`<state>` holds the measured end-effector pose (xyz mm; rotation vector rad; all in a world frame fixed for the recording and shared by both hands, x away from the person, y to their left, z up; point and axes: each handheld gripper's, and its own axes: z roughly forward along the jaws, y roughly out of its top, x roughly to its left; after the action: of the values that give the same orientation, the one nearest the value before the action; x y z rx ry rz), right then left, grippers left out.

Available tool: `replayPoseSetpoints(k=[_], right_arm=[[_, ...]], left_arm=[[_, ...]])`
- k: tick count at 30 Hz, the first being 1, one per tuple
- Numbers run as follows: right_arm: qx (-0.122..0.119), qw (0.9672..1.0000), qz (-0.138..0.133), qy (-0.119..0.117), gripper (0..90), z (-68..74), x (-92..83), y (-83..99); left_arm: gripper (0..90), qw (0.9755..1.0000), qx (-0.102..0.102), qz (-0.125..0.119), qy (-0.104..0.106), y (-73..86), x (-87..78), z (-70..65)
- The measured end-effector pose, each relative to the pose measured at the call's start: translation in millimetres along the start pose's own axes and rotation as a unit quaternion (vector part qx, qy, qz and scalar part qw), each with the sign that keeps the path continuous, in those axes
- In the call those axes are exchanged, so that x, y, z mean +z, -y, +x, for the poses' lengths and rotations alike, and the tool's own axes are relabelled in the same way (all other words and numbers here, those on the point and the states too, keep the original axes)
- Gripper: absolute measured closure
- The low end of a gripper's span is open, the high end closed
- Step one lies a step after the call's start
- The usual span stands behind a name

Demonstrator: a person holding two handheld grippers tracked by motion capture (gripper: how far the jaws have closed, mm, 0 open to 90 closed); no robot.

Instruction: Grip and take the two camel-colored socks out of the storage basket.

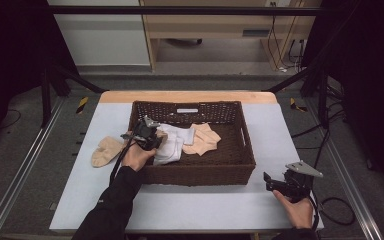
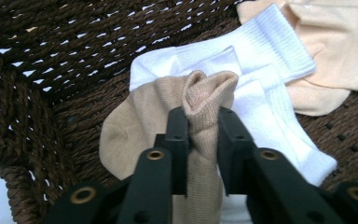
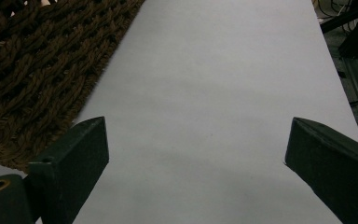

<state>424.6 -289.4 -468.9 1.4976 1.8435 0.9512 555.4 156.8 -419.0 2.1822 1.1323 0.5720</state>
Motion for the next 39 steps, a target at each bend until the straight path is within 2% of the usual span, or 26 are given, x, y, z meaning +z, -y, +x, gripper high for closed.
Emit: replayPoseSetpoints(k=[2,4,5,6,7,10,12,15,16,17,18,19,21,22,23,27,28,29,30,31,34,35,36,37,38,39], right_arm=[[0.000,1.0000,0.000,0.000,6.4,0.1,-0.1,0.0],[0.000,1.0000,0.000,0.000,6.4,0.0,-0.1,0.0],[0.001,1.0000,0.000,0.000,6.4,0.0,-0.1,-0.1],[0.001,1.0000,0.000,0.000,6.4,0.0,-0.1,-0.1],[0.001,1.0000,0.000,0.000,6.4,0.0,-0.1,-0.1],[0.001,1.0000,0.001,0.000,6.4,-0.1,0.0,-0.1],[0.000,1.0000,0.001,0.001,6.4,-0.1,0.2,-0.1],[0.001,1.0000,0.001,0.001,6.4,-0.1,-0.1,-0.1],[0.001,1.0000,0.001,0.001,6.4,-0.1,-0.1,-0.1],[0.001,1.0000,0.001,0.001,6.4,-0.2,-0.1,-0.1],[0.001,1.0000,0.001,0.001,6.4,-0.2,-0.1,-0.1],[0.001,1.0000,0.001,0.001,6.4,-0.2,0.0,-0.1],[0.001,1.0000,0.001,0.001,6.4,-0.2,0.0,-0.1],[0.001,1.0000,0.001,0.001,6.4,-0.2,0.0,-0.1],[0.001,1.0000,0.001,0.001,6.4,-0.2,0.0,-0.1],[0.001,1.0000,0.001,0.002,6.4,-0.1,0.0,-0.1],[0.001,1.0000,0.001,0.002,6.4,-0.2,-0.1,-0.1],[0.001,1.0000,0.001,0.002,6.4,-0.2,-0.1,-0.1],[0.001,1.0000,0.001,0.002,6.4,-0.4,-0.1,-0.1],[0.002,1.0000,0.002,0.001,6.4,-0.3,-0.2,-0.1],[0.002,1.0000,0.002,0.002,6.4,-0.2,-0.1,-0.1],[0.001,1.0000,0.001,0.002,6.4,-0.3,-0.1,-0.1],[0.001,1.0000,0.001,0.002,6.4,-0.4,-0.1,-0.1],[0.001,1.0000,0.001,0.002,6.4,-0.4,-0.2,-0.1],[0.001,1.0000,0.001,0.002,6.4,-0.4,-0.2,-0.1],[0.001,1.0000,0.002,0.002,6.4,-0.4,-0.2,-0.1]], left_arm=[[79.8,1.0000,0.000,-0.003,0.001,-0.1,-1.4,0.3],[80.8,0.9998,-0.004,-0.017,0.003,-0.2,-4.2,1.2],[81.1,0.9992,-0.009,-0.039,0.007,-0.8,-9.1,2.4],[81.3,0.9992,-0.009,-0.039,0.007,-0.8,-9.1,2.4],[81.5,0.9980,-0.016,-0.060,0.009,-2.4,-14.1,2.7],[81.7,0.9959,-0.010,-0.090,0.006,-4.0,-22.1,2.9],[81.7,0.9951,-0.010,-0.098,0.004,-4.5,-23.9,2.5],[81.8,0.9897,-0.015,-0.142,0.008,-8.7,-34.9,0.0],[81.9,0.9897,-0.015,-0.142,0.008,-8.7,-34.9,0.0],[81.9,0.9881,-0.017,-0.152,0.010,-9.9,-38.4,-0.4],[82.0,0.9863,-0.021,-0.163,0.013,-11.5,-42.0,-0.7],[82.0,0.9829,-0.018,-0.183,0.014,-13.9,-48.8,-0.7],[82.1,0.9806,-0.030,-0.193,0.021,-16.9,-56.6,-0.7],[82.1,0.9806,-0.030,-0.193,0.021,-16.9,-56.6,-0.7],[82.1,0.9768,-0.034,-0.210,0.027,-19.2,-64.8,-1.1],[82.1,0.9709,-0.031,-0.235,0.034,-23.6,-81.5,-4.2],[82.2,0.9709,-0.031,-0.235,0.034,-23.6,-81.5,-4.2],[82.2,0.9676,-0.029,-0.248,0.038,-24.8,-89.6,-5.6],[82.2,0.9676,-0.029,-0.248,0.038,-24.8,-89.6,-5.6],[82.2,0.9643,-0.029,-0.260,0.042,-25.5,-97.6,-6.5],[82.2,0.9622,-0.029,-0.267,0.045,-25.8,-104.4,-6.7],[82.2,0.9600,-0.029,-0.275,0.047,-25.7,-111.6,-6.1],[82.2,0.9600,-0.029,-0.275,0.047,-25.7,-111.6,-6.1],[82.2,0.9582,-0.029,-0.281,0.047,-24.7,-118.4,-5.0],[82.2,0.9582,-0.029,-0.281,0.047,-24.7,-118.4,-5.0],[82.2,0.9557,-0.031,-0.288,0.050,-22.9,-124.9,-3.5]])
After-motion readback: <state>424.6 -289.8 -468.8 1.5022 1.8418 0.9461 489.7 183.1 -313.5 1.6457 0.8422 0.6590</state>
